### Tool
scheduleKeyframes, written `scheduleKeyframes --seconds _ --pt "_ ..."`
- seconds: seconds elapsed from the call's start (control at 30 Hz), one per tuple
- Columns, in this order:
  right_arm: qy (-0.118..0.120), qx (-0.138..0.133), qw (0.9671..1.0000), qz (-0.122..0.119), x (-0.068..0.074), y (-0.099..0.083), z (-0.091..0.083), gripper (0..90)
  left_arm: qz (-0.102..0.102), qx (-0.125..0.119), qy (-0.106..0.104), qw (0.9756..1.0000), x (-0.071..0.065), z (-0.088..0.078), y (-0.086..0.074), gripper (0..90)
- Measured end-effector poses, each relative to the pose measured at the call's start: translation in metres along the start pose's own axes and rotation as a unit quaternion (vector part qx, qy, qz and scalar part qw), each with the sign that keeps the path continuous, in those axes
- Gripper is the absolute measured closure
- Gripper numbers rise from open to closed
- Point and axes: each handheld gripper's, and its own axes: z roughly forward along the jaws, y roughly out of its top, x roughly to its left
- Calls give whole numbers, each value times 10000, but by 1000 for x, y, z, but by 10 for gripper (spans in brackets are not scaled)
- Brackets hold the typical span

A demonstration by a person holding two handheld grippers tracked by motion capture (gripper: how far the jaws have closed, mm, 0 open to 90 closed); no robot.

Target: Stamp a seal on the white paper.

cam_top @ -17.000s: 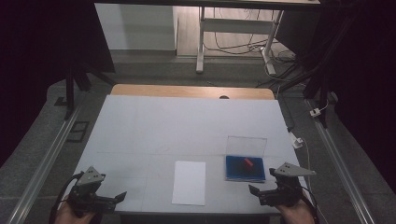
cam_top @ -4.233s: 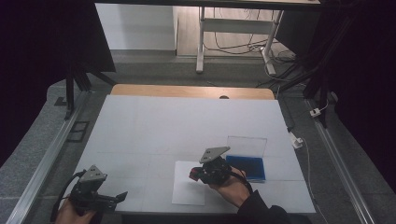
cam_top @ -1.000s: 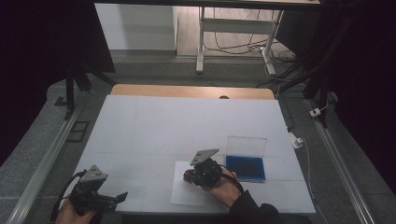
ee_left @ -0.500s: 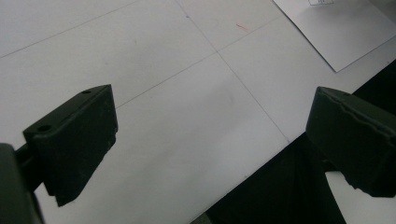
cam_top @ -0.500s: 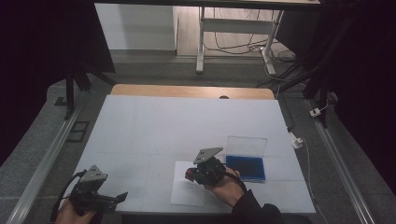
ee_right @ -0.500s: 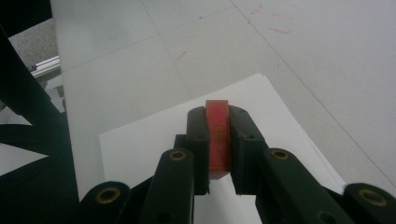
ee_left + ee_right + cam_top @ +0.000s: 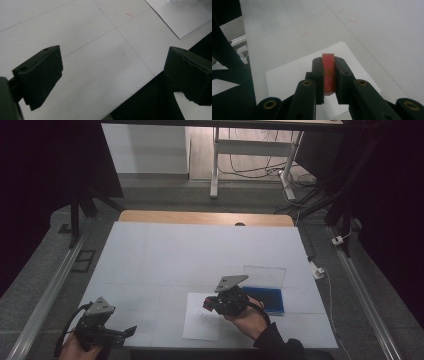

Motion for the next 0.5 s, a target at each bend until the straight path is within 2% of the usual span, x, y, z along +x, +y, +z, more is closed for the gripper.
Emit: scheduleKeyframes --seconds 0.5 --pt "-232 -98 9995 163 -14 -10 -29 797 6 4 -4 10000 0 0 0 27"
